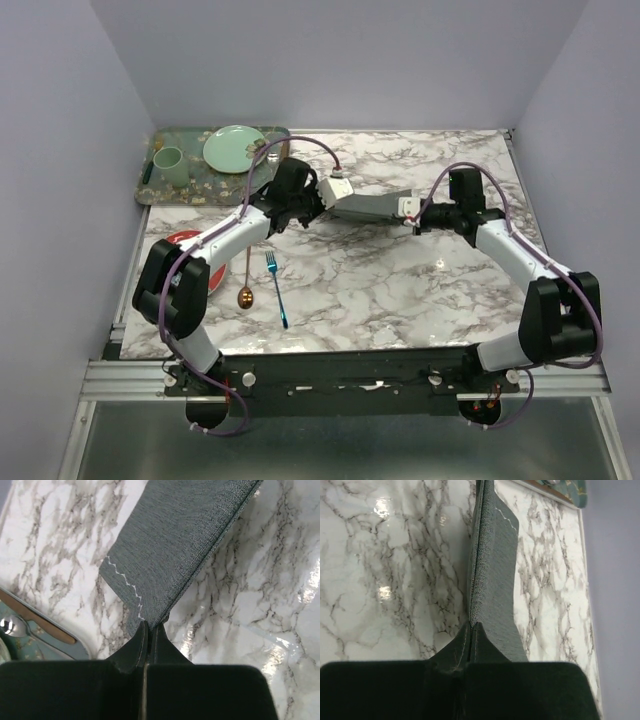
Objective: Fold the napkin into a case and place the utensils inside
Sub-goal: Turn over the upper triangle folded napkin at the center of the board.
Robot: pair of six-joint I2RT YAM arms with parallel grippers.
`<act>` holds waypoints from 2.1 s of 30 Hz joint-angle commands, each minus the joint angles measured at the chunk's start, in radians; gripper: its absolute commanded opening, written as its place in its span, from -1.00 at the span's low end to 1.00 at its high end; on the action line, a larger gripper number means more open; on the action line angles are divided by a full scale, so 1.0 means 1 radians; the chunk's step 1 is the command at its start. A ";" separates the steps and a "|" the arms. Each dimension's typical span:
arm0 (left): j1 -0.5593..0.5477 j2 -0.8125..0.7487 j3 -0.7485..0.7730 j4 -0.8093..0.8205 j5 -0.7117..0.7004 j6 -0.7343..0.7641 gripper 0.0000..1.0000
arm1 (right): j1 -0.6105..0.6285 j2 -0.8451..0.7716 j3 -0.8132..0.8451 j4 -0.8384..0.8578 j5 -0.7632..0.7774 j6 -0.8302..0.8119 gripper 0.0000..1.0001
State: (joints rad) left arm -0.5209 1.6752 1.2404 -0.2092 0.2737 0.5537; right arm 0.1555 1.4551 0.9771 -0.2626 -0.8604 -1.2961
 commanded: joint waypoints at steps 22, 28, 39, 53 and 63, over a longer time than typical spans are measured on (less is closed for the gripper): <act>-0.005 -0.149 0.246 -0.295 -0.146 -0.141 -1.00 | -0.002 -0.202 0.179 -0.173 0.070 0.265 -0.99; 0.004 -0.056 0.326 -0.277 -0.195 -0.126 -1.00 | -0.037 -0.055 0.270 -0.159 0.072 0.248 -0.99; 0.068 0.248 0.748 -0.240 -0.170 -0.147 -1.00 | -0.089 0.168 0.555 -0.067 0.054 0.195 -0.99; 0.002 0.009 -0.094 -0.061 -0.107 0.066 -1.00 | 0.059 0.007 -0.112 0.036 0.063 -0.259 -0.99; -0.028 -0.080 -0.206 -0.140 -0.067 0.014 -1.00 | 0.134 -0.097 -0.247 -0.076 0.096 -0.266 -0.99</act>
State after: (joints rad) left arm -0.5510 1.6516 1.0843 -0.2813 0.2420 0.5747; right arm 0.2836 1.3975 0.7753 -0.2447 -0.8288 -1.5391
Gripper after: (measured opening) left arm 0.017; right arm 0.016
